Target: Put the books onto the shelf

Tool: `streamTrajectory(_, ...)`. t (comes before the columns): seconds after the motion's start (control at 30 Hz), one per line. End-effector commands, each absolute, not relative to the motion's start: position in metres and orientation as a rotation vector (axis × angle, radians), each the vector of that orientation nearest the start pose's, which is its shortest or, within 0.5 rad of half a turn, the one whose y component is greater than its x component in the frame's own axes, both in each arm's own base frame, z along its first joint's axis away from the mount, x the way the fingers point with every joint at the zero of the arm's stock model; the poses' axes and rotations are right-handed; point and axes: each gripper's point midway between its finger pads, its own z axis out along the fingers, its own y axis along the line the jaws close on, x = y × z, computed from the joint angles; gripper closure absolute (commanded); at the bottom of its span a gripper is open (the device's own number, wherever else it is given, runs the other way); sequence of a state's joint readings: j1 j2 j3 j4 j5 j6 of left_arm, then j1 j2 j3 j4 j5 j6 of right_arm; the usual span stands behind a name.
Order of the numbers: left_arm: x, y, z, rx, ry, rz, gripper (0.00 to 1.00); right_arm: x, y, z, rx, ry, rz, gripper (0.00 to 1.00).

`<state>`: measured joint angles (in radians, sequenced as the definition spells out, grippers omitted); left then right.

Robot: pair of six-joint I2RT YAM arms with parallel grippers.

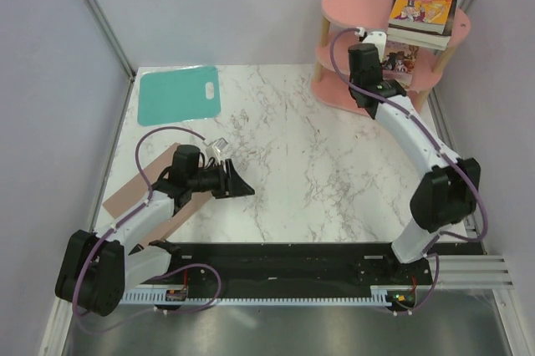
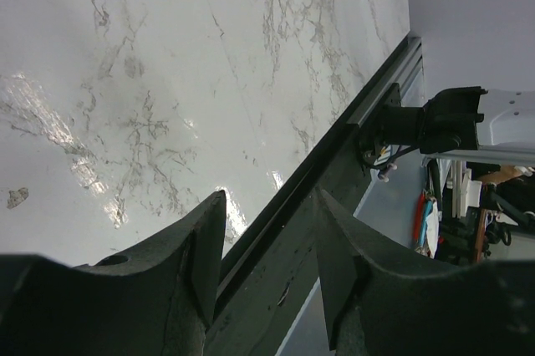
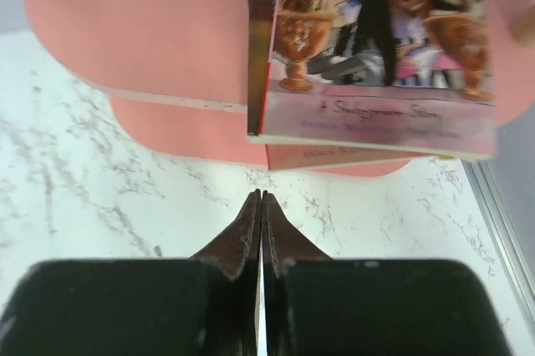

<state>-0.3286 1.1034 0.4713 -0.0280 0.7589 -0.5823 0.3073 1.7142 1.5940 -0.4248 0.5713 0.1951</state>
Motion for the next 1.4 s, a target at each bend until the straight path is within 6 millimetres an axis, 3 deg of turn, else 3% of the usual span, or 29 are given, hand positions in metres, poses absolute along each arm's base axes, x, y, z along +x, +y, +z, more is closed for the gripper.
streamTrajectory(0.0,0.201,-0.214,0.110,0.209,2.327,-1.298,0.47,0.454,0.053,0.314,0.299,1.853,-0.130,0.96)
streamTrajectory(0.03,0.201,-0.214,0.110,0.212,2.325,-1.297,0.47,0.441,0.036,0.329,0.350,1.810,-0.119,0.96)
streamTrajectory(0.1,0.200,-0.215,0.111,0.215,2.323,-1.299,0.47,0.431,0.023,0.319,0.421,1.814,-0.042,0.96)
streamTrajectory(0.13,0.201,-0.214,0.111,0.213,2.323,-1.296,0.47,0.423,0.013,0.327,0.456,1.785,-0.002,0.99)
streamTrajectory(0.27,0.200,-0.215,0.111,0.217,2.323,-1.300,0.47,0.419,-0.024,0.298,0.565,1.823,0.112,1.00)
streamTrajectory(0.37,0.199,-0.215,0.111,0.222,2.320,-1.299,0.47,0.424,-0.026,0.275,0.585,1.879,0.165,1.00)
streamTrajectory(0.47,0.199,-0.215,0.112,0.224,2.314,-1.298,0.47,0.429,-0.021,0.260,0.577,1.919,0.246,1.00)
streamTrajectory(0.77,0.199,-0.215,0.111,0.223,2.320,-1.294,0.47,0.443,-0.008,0.243,0.566,1.973,0.335,1.00)
streamTrajectory(1.03,0.199,-0.215,0.113,0.229,2.311,-1.295,0.47,0.472,0.012,0.217,0.578,1.975,0.418,1.00)
streamTrajectory(1.17,0.199,-0.215,0.113,0.227,2.312,-1.293,0.47,0.483,0.026,0.221,0.549,1.961,0.399,1.00)
streamTrajectory(1.2,0.198,-0.215,0.113,0.228,2.312,-1.295,0.47,0.485,0.022,0.222,0.558,1.950,0.364,1.00)
streamTrajectory(1.23,0.199,-0.215,0.112,0.227,2.314,-1.293,0.47,0.487,0.037,0.222,0.523,1.960,0.365,1.00)
streamTrajectory(1.37,0.198,-0.215,0.113,0.229,2.312,-1.293,0.47,0.500,0.037,0.223,0.533,1.948,0.317,1.00)
